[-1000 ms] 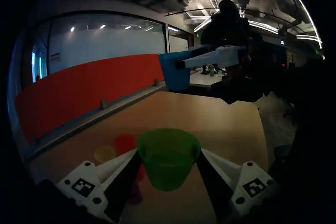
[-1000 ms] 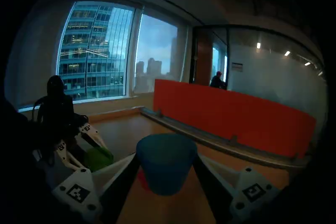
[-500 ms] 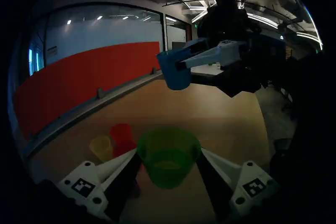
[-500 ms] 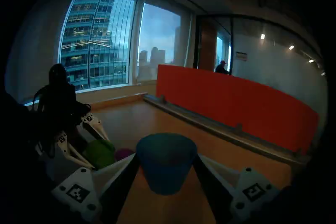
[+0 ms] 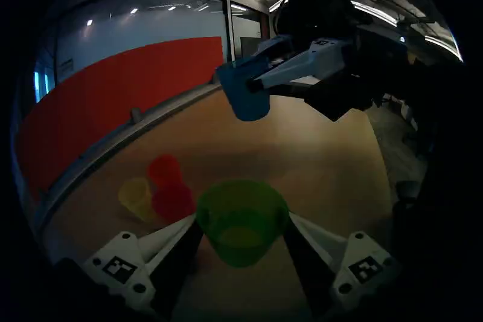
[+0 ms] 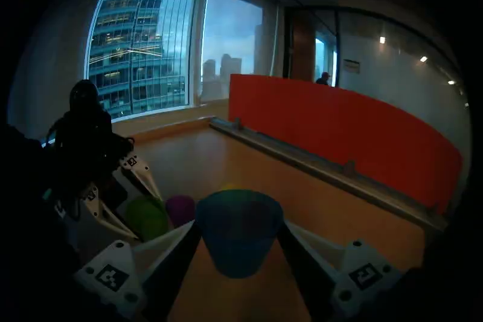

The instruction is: Pour water

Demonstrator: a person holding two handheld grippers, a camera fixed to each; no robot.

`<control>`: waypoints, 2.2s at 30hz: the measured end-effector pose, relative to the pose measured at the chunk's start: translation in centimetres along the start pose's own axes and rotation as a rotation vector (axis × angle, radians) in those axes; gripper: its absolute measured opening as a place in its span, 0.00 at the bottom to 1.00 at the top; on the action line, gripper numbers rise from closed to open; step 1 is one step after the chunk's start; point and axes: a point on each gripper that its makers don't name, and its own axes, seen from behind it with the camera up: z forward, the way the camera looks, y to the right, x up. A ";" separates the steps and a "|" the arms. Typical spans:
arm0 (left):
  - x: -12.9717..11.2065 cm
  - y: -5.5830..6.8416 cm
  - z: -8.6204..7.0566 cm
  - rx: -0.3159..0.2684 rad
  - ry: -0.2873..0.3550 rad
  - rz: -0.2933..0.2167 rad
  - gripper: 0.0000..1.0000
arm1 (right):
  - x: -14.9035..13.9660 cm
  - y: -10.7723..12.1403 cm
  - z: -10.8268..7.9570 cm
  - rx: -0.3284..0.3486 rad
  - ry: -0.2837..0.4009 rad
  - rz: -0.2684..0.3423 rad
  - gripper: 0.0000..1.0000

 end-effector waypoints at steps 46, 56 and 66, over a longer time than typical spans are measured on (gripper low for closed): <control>-7.3 2.8 4.7 -0.129 -0.189 0.005 0.86 | -10.2 -0.7 3.1 0.054 -0.198 -0.008 0.91; -7.8 2.7 4.2 -0.130 -0.178 -0.022 0.86 | -11.2 -1.0 3.5 0.056 -0.215 -0.010 0.91; -8.2 2.5 4.1 -0.123 -0.176 -0.020 0.86 | -11.1 -1.3 3.7 0.060 -0.215 -0.011 0.90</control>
